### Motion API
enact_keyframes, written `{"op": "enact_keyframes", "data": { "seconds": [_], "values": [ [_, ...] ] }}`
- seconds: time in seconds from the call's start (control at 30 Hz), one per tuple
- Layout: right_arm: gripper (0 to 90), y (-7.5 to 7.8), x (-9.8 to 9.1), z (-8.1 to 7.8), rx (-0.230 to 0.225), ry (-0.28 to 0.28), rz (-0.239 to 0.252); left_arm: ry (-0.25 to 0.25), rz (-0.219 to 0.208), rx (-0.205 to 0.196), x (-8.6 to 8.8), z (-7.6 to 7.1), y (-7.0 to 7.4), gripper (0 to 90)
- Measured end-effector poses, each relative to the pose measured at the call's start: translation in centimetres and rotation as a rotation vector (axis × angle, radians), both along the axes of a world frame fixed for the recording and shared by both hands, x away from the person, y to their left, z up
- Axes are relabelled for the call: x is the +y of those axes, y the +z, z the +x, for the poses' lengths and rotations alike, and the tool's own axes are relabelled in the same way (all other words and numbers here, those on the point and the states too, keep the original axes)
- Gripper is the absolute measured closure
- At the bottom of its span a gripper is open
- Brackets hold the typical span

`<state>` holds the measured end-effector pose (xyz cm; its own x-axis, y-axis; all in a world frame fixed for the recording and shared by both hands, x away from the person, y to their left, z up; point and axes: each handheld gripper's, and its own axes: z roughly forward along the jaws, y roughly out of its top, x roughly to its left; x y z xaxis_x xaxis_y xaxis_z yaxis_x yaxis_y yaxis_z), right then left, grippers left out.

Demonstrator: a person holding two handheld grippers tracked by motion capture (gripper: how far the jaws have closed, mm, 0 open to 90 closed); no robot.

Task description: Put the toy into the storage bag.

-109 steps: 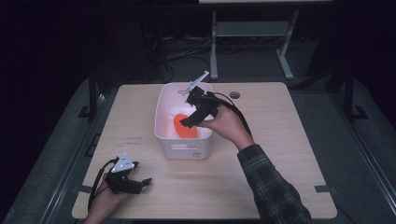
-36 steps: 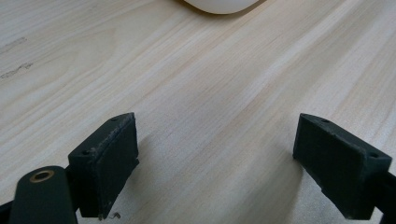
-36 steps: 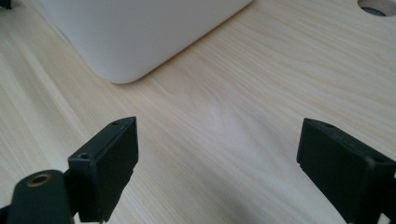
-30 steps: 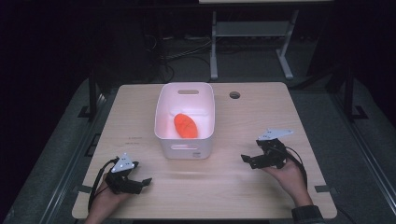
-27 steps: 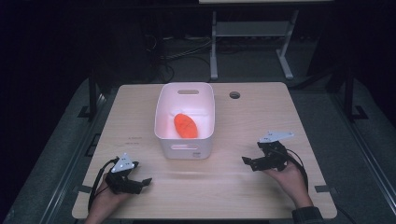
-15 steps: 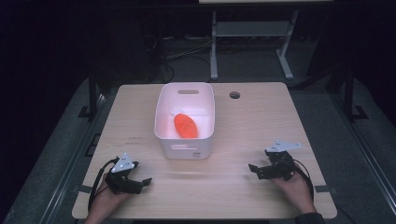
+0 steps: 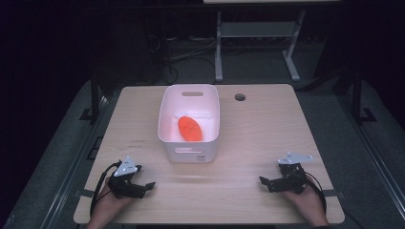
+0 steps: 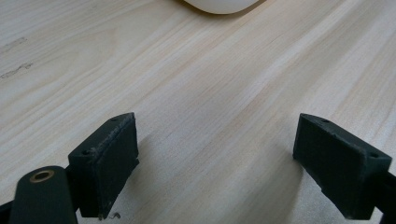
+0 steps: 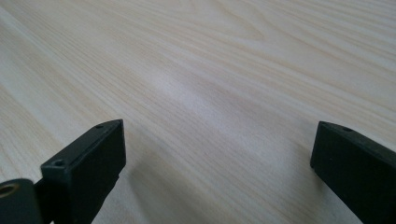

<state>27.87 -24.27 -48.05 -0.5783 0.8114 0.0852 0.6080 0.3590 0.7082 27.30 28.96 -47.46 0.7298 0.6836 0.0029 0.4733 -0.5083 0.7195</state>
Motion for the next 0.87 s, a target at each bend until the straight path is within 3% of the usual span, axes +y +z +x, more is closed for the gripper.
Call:
{"op": "enact_keyframes", "data": {
  "seconds": [0.2,0.4,0.87],
  "values": [
    [2.5,-0.16,-0.37,-0.2,-0.011,-0.022,-0.001,0.0,0.0,0.0,0.0,0.0,0.0,13.1],
    [2.2,-0.23,-0.07,-0.29,-0.025,-0.032,-0.05,0.0,0.0,0.0,0.0,0.0,0.0,13.1],
    [2.1,-0.23,-0.03,-0.29,-0.024,-0.032,-0.051,0.014,0.002,0.0,0.05,0.05,0.0,13.0]
  ]
}}
